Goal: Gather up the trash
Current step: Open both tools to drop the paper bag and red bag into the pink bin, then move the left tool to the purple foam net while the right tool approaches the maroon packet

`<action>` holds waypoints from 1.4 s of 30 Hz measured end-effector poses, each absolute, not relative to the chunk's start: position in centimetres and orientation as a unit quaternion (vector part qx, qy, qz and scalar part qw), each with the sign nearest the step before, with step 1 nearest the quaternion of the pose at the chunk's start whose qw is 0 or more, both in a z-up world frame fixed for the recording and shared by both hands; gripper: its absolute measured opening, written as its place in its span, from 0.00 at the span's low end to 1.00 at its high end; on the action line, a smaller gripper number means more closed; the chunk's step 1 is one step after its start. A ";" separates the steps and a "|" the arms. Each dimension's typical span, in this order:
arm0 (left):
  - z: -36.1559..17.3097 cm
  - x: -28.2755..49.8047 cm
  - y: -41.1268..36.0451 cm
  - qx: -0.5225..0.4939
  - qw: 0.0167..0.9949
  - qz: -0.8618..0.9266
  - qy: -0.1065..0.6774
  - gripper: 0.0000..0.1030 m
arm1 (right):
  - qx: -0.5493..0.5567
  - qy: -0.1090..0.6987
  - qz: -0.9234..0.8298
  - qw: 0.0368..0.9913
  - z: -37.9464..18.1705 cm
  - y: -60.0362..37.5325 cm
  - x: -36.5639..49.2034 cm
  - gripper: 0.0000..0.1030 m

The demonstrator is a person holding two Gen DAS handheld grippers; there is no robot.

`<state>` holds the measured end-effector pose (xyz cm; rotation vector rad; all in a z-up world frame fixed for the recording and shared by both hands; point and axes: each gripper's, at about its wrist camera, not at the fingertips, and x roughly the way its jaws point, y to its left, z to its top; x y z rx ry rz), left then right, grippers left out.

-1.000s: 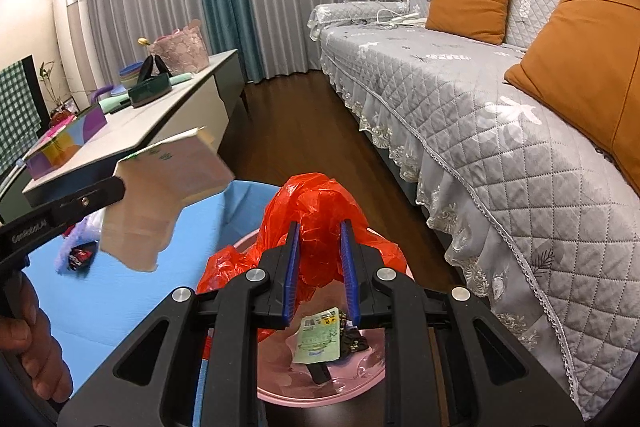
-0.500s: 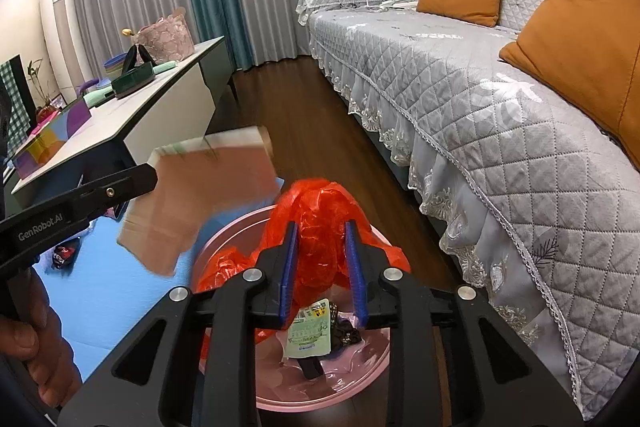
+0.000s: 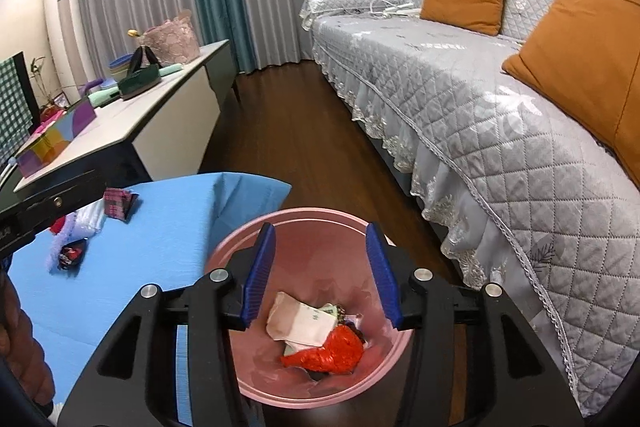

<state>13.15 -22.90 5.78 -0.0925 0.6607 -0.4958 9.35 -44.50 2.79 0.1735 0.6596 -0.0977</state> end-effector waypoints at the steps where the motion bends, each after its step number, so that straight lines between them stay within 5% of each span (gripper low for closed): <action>1: 6.1 12.8 -22.1 -0.043 0.917 -0.237 0.318 0.31 | 0.085 0.321 -0.044 0.942 3.1 -44.1 9.3 0.46; 11: 8.2 9.8 -15.0 -0.027 0.934 -0.189 0.301 0.32 | 0.062 0.260 -0.027 0.963 6.4 -40.1 7.8 0.47; 15: 8.8 8.9 -11.9 -0.027 0.940 -0.166 0.296 0.48 | 0.058 0.234 -0.033 0.970 7.3 -39.1 7.4 0.66; 19: 9.0 8.0 -9.0 -0.037 0.948 -0.136 0.286 0.64 | 0.073 0.225 -0.025 0.971 7.9 -38.4 7.3 0.67; 25: 8.1 6.6 -5.5 -0.059 0.957 -0.085 0.270 0.76 | 0.064 0.230 -0.016 0.971 8.3 -36.4 7.4 0.72; 33: 7.9 5.3 -4.1 -0.039 0.967 -0.054 0.244 0.76 | 0.067 0.248 0.020 0.966 7.9 -34.3 7.9 0.88; 42: 7.6 5.2 -2.1 -0.047 0.966 -0.036 0.252 0.76 | 0.060 0.237 0.016 0.969 8.3 -32.4 8.4 0.90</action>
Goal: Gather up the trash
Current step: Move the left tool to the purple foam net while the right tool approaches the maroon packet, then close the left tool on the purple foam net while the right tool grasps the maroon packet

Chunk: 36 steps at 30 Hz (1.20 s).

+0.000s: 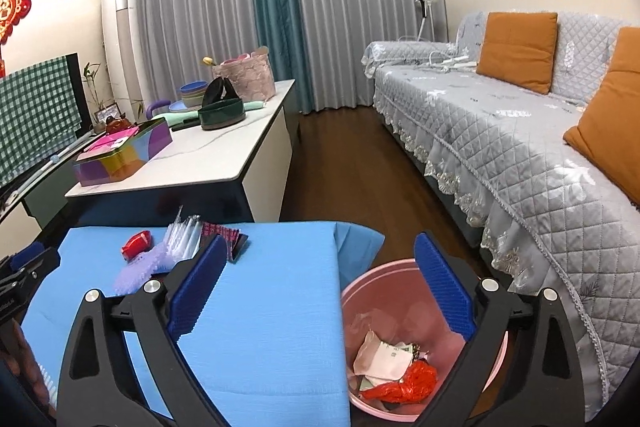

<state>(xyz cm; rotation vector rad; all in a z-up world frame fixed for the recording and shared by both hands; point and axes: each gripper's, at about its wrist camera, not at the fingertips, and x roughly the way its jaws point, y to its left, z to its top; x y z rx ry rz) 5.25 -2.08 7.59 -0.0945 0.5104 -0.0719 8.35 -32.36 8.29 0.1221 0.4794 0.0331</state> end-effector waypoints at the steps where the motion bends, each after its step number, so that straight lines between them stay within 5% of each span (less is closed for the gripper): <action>1: 7.5 5.2 -1.8 -0.050 0.965 -0.034 0.254 0.76 | 0.062 0.235 0.016 0.970 8.4 -32.2 8.4 0.90; 12: 7.1 5.2 0.5 -0.062 0.964 -0.027 0.259 0.75 | 0.056 0.240 0.034 0.969 8.3 -29.6 9.4 0.78; 24: 6.1 5.6 3.1 -0.077 0.959 -0.019 0.271 0.51 | 0.065 0.253 0.066 0.963 7.6 -27.3 11.0 0.44; 36: 3.1 7.6 5.4 -0.099 0.948 -0.007 0.304 0.44 | 0.055 0.287 0.103 0.951 4.8 -23.0 13.9 0.42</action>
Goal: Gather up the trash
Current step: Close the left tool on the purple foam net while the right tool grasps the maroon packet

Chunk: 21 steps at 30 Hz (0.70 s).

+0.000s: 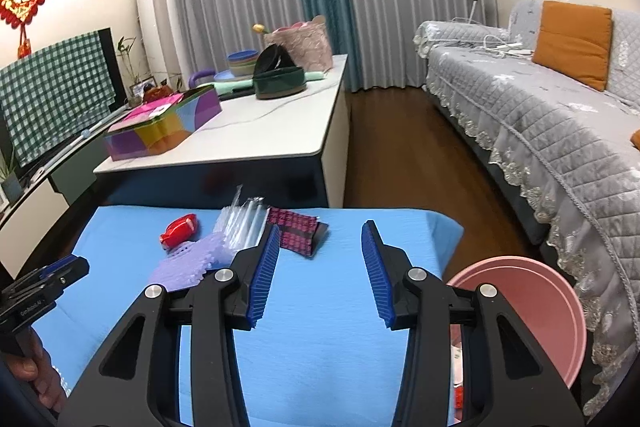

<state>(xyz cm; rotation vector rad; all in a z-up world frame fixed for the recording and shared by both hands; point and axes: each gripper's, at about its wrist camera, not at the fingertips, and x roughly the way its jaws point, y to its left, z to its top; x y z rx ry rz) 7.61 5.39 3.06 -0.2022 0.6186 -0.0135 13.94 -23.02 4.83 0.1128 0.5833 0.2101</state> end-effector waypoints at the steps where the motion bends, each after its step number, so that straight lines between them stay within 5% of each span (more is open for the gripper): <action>1: 2.8 7.8 5.3 -0.098 0.947 -0.008 0.306 0.44 | 0.056 0.291 0.104 0.950 4.6 -22.9 14.3 0.42; 21: -1.6 15.0 -1.2 -0.094 0.931 -0.061 0.348 0.44 | 0.083 0.352 0.125 0.924 -2.4 -21.5 23.1 0.42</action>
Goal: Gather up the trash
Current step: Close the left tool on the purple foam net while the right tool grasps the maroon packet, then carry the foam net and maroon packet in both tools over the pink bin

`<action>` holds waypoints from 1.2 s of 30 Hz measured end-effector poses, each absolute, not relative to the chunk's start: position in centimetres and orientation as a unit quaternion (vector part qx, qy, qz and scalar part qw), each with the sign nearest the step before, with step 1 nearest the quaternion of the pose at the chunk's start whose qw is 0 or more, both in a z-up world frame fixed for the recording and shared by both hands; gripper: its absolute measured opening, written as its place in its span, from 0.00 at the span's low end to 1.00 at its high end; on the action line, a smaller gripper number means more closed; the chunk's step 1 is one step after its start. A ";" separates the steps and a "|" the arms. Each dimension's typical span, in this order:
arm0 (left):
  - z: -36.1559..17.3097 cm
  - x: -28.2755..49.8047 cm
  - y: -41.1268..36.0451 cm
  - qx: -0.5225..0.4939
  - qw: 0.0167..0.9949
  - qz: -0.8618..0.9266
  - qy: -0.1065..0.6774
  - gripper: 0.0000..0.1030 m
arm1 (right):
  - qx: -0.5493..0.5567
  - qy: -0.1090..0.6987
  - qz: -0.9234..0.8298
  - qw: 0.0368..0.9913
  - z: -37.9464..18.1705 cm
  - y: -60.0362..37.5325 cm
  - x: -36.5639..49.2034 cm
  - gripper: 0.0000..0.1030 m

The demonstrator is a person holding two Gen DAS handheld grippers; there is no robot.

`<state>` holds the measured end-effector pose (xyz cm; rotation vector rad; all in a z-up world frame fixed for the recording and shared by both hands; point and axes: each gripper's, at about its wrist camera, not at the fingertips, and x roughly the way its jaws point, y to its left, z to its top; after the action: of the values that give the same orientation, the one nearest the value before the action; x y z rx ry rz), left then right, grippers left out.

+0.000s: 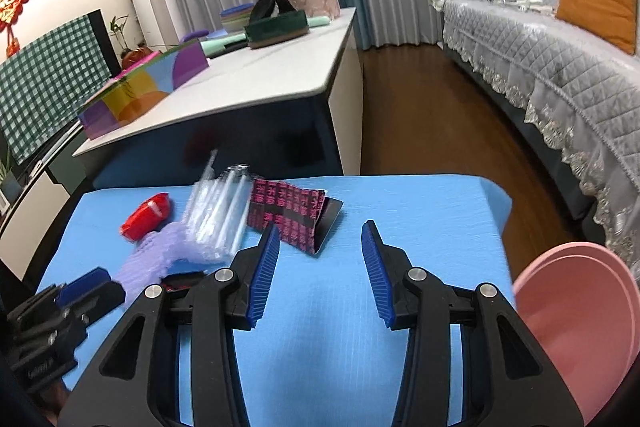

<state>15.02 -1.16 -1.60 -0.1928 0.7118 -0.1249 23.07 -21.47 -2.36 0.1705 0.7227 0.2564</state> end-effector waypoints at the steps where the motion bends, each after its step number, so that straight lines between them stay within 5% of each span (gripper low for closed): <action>1: -1.8 15.3 -1.5 -0.090 0.930 -0.061 0.351 0.44 | 0.087 0.357 0.126 0.922 -2.8 -21.5 23.8 0.42; 6: -2.9 16.2 -2.0 -0.084 0.922 -0.058 0.373 0.44 | 0.088 0.375 0.150 0.910 -4.1 -20.7 26.3 0.42; 10: -2.9 16.2 -1.5 -0.092 0.919 -0.054 0.380 0.27 | 0.076 0.388 0.161 0.904 -4.9 -19.6 27.4 0.41; 14: -2.5 15.9 -1.3 -0.089 0.920 -0.052 0.377 0.13 | 0.073 0.392 0.172 0.901 -4.9 -19.2 27.5 0.08; 15: -2.2 15.7 -1.1 -0.089 0.921 -0.048 0.375 0.10 | 0.073 0.391 0.174 0.901 -4.8 -19.2 27.3 0.08; 36: 3.4 10.8 1.0 -0.107 0.944 -0.042 0.309 0.06 | 0.019 0.336 0.171 0.926 4.9 -20.7 15.9 0.01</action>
<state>10.76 0.96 3.42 -0.2176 0.6306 -0.0855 15.88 -20.68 4.89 0.0389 0.6894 0.3500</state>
